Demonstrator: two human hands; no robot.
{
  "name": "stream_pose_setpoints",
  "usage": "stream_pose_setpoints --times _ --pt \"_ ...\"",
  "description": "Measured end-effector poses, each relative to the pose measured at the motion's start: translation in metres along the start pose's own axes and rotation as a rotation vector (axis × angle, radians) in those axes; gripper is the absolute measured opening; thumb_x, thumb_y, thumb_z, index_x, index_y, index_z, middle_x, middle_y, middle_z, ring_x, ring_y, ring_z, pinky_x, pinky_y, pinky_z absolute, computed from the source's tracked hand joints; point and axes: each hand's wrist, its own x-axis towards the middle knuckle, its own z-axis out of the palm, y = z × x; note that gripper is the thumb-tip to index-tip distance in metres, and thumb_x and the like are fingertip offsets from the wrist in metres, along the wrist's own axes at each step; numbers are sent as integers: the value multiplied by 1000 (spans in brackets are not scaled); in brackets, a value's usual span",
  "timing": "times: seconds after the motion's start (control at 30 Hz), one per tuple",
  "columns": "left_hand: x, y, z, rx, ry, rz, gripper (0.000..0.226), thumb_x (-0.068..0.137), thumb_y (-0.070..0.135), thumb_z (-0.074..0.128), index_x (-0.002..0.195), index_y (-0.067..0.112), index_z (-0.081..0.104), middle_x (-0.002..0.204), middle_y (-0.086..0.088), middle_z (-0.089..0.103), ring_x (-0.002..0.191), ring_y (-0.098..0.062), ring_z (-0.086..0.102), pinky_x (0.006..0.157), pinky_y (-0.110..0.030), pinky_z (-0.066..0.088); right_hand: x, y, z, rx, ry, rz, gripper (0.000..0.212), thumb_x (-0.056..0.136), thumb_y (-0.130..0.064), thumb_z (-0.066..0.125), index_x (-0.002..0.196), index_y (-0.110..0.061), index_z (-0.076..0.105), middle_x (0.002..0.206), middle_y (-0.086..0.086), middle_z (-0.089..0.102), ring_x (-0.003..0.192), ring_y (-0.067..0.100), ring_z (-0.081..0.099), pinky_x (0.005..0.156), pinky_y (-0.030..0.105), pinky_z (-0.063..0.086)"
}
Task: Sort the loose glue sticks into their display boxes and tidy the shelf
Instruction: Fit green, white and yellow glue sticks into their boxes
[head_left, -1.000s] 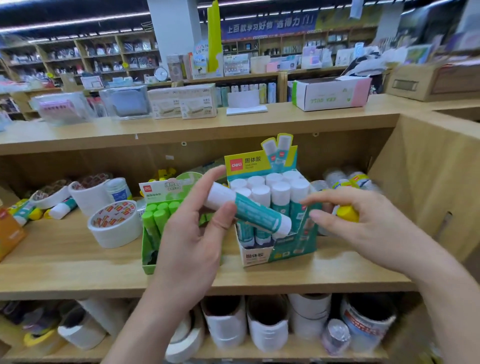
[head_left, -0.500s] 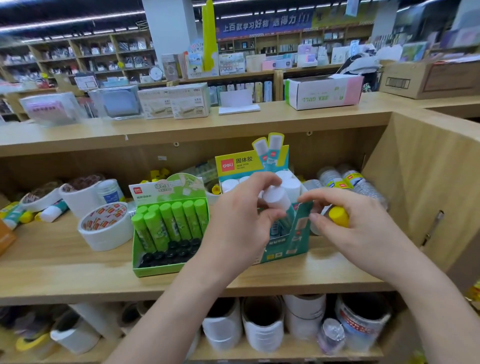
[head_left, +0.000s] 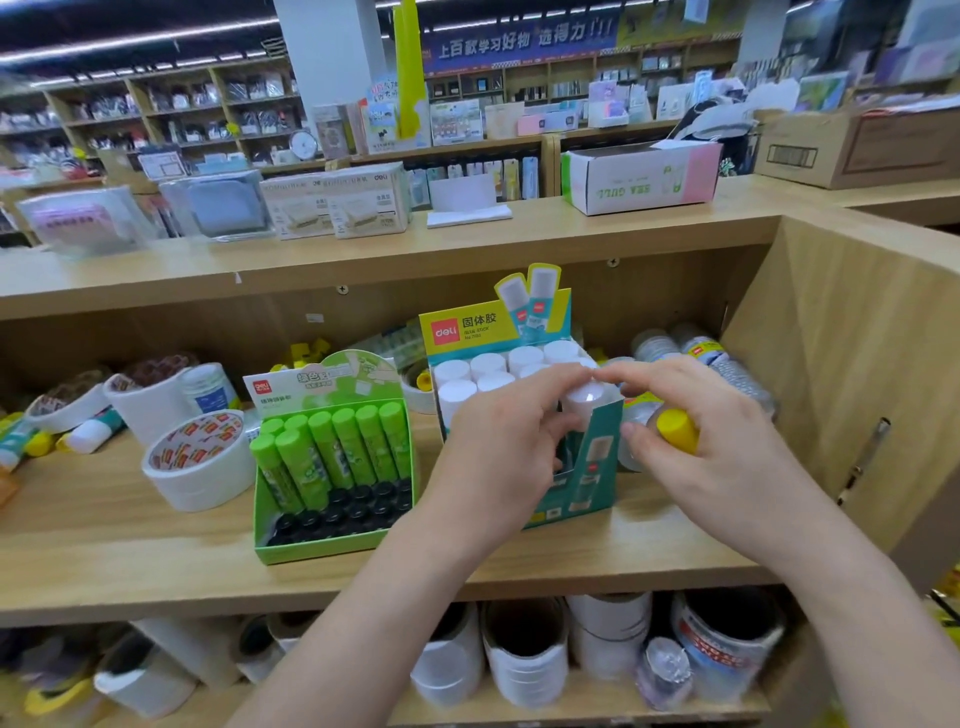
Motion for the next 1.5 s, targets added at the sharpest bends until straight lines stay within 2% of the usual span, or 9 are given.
stream_pose_setpoints --times 0.23,0.47,0.6,0.77,0.87,1.0,1.2,1.37,1.5 --pt "4 4 3 195 112 126 27 84 15 65 110 17 70 104 4 72 94 -9 59 76 -30 52 4 3 0 -82 51 -85 34 84 -12 55 111 -26 70 109 -11 62 104 -1 54 90 4 36" --pt "0 1 -2 458 73 258 47 80 21 36 112 15 70 116 3 70 85 -22 71 51 -35 57 7 0 1 -175 46 -79 36 79 -11 50 104 -22 73 105 -12 64 99 8 60 85 26 49" --pt "-5 1 -3 482 -12 160 56 79 25 29 125 19 62 129 8 62 98 -18 67 60 -36 58 7 -3 2 -60 17 -16 43 69 -10 49 103 -25 71 103 -17 64 101 -4 55 85 4 38" --pt "-14 2 -2 234 -34 44 49 89 14 41 136 21 51 140 9 52 124 -6 48 97 -31 46 -3 -14 5 593 193 248 35 67 -4 47 91 -18 67 74 -17 61 55 3 48 52 11 36" --pt "-28 16 -2 48 143 10 28 89 16 54 113 26 64 105 15 66 86 0 58 68 -17 47 -6 -28 2 1365 288 379 31 72 7 40 90 -11 59 74 5 60 60 13 47 49 20 38" --pt "-47 42 -1 -350 62 -146 15 81 39 64 93 29 63 80 13 66 67 -7 59 56 -17 45 -9 -38 6 1622 276 417 23 73 -1 46 88 -16 56 76 3 59 66 14 52 60 22 46" --pt "-57 45 2 -498 150 -215 23 70 34 75 89 27 64 79 4 70 70 -16 65 55 -20 50 -14 -49 16 1599 215 383 14 81 -8 51 87 -17 59 80 3 60 71 13 56 66 23 48" --pt "-62 38 -21 -663 288 -347 16 80 24 68 84 9 67 68 -14 70 59 -20 67 54 -24 52 -19 -49 18 1003 -26 217 24 82 -33 63 106 -28 66 88 -4 61 74 10 52 65 20 46" --pt "-67 28 -37 -732 301 -459 24 86 34 64 71 17 69 59 -11 65 48 -18 58 45 -20 45 -16 -65 29 877 21 156 31 75 -20 77 103 -23 66 79 -2 66 65 5 58 63 15 47"
